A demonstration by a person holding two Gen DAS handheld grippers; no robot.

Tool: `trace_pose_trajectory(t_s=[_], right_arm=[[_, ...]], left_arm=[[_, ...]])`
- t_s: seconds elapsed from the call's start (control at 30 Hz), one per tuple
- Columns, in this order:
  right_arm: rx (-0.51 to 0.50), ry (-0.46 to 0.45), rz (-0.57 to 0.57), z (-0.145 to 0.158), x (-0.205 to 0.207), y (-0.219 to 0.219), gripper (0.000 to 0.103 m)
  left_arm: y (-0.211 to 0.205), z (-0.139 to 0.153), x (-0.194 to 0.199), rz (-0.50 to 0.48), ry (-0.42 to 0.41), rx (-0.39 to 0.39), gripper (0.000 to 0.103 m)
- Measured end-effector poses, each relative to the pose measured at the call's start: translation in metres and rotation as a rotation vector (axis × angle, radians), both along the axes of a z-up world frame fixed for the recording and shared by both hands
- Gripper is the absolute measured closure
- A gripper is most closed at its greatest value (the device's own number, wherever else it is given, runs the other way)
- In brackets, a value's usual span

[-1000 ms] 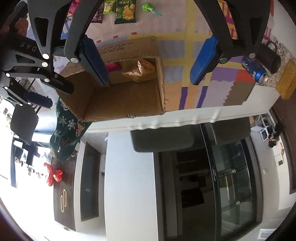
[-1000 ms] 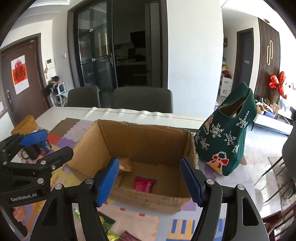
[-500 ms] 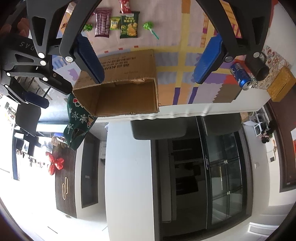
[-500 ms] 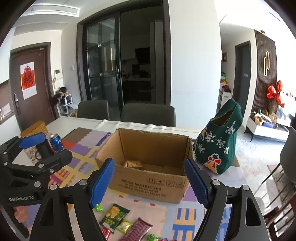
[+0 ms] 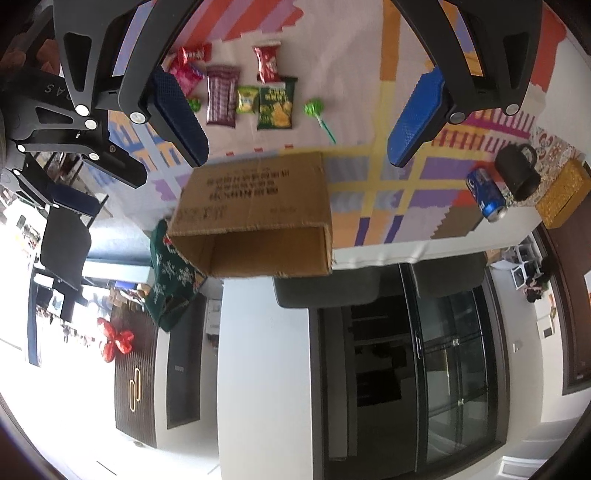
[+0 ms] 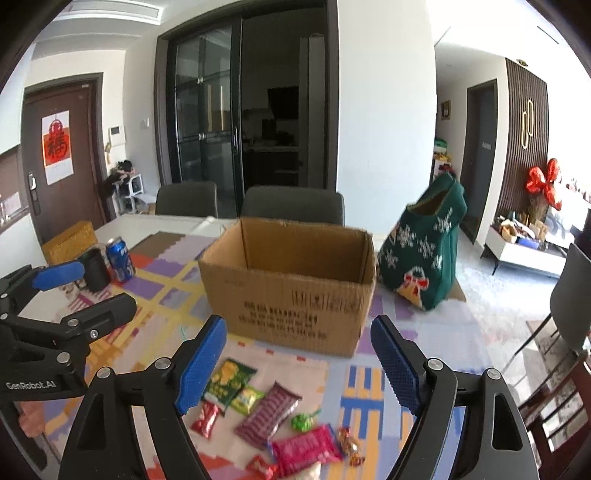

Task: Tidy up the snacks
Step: 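Withdraw both tools from the box back toward the remaining snacks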

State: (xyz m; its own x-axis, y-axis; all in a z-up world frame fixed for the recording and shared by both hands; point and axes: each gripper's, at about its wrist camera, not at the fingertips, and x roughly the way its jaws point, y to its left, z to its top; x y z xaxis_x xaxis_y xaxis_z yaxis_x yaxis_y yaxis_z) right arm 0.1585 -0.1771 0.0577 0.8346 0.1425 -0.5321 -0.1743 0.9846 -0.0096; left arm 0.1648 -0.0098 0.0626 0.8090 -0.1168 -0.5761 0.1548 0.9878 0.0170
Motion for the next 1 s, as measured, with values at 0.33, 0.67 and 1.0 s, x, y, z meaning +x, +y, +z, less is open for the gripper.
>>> trace_pose_trajectory(t_s=[0.33,0.67,1.0], right_arm=[[-0.036,0.136,-0.003,-0.038,-0.022,-0.009,0.022],[-0.064,0.332,0.009,-0.083,-0.035,-0.010,0.022],[-0.072,0.484,-0.047,-0.123,-0.027,-0.026,0.022]], left_arm=[[-0.009,-0.041,-0.022,-0.032,0.123,0.027,0.004],[-0.013,-0.076,-0.028,-0.045,0.232,0.037,0.004],[-0.021,-0.114,-0.013,-0.047,0.333,0.057,0.005]])
